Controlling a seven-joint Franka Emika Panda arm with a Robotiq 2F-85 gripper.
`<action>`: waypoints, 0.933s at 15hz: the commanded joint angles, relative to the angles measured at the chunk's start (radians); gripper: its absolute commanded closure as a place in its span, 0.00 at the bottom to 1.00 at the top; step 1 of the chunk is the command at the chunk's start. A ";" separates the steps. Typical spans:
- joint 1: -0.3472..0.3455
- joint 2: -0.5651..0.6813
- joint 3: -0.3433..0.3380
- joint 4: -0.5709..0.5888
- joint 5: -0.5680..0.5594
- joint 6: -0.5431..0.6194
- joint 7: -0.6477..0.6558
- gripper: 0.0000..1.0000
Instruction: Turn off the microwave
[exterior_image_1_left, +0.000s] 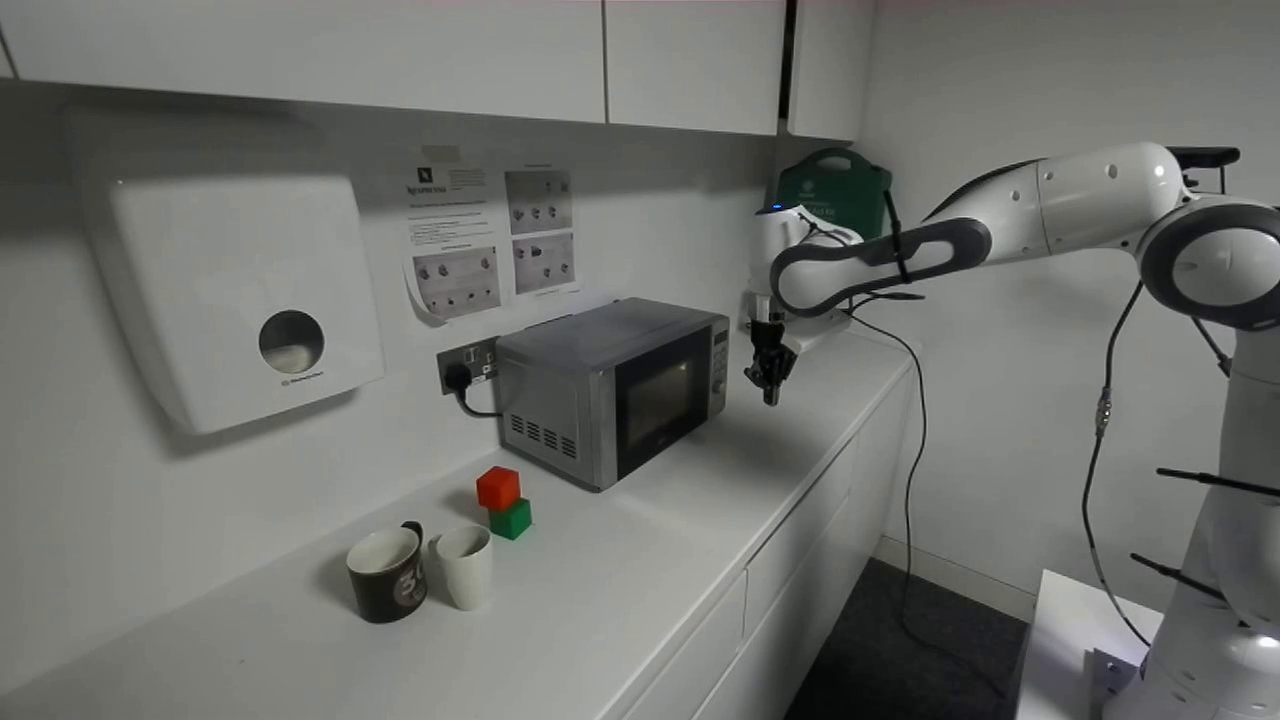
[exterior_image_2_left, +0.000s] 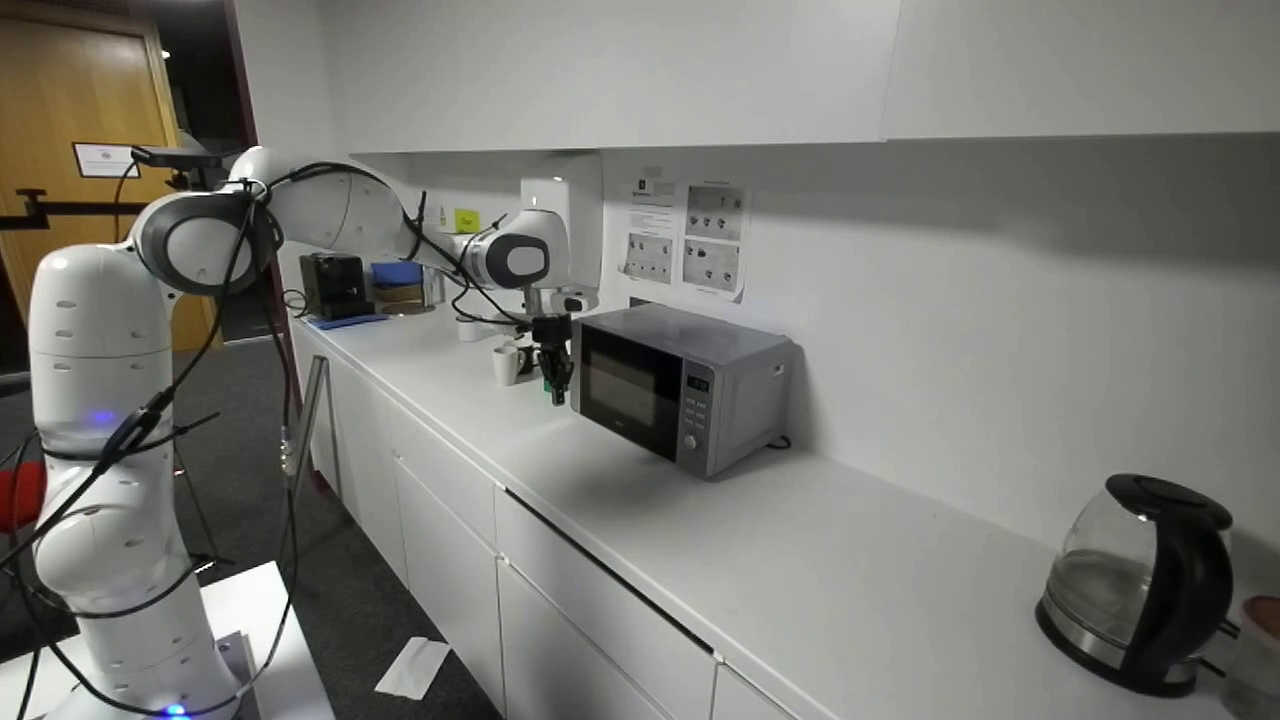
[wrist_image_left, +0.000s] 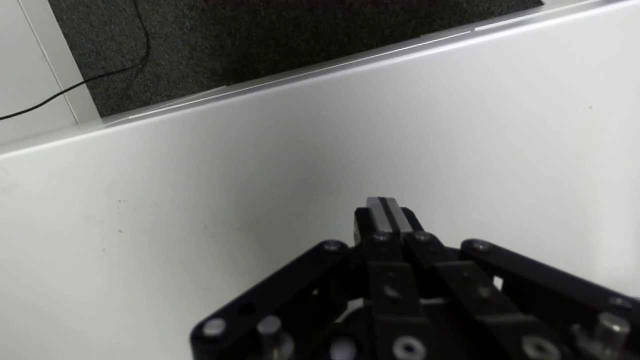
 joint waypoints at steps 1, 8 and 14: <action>0.021 -0.004 -0.023 -0.005 0.006 0.016 0.011 1.00; 0.025 0.022 -0.062 -0.059 -0.002 0.262 0.197 1.00; 0.024 0.091 -0.112 -0.079 -0.001 0.531 0.261 1.00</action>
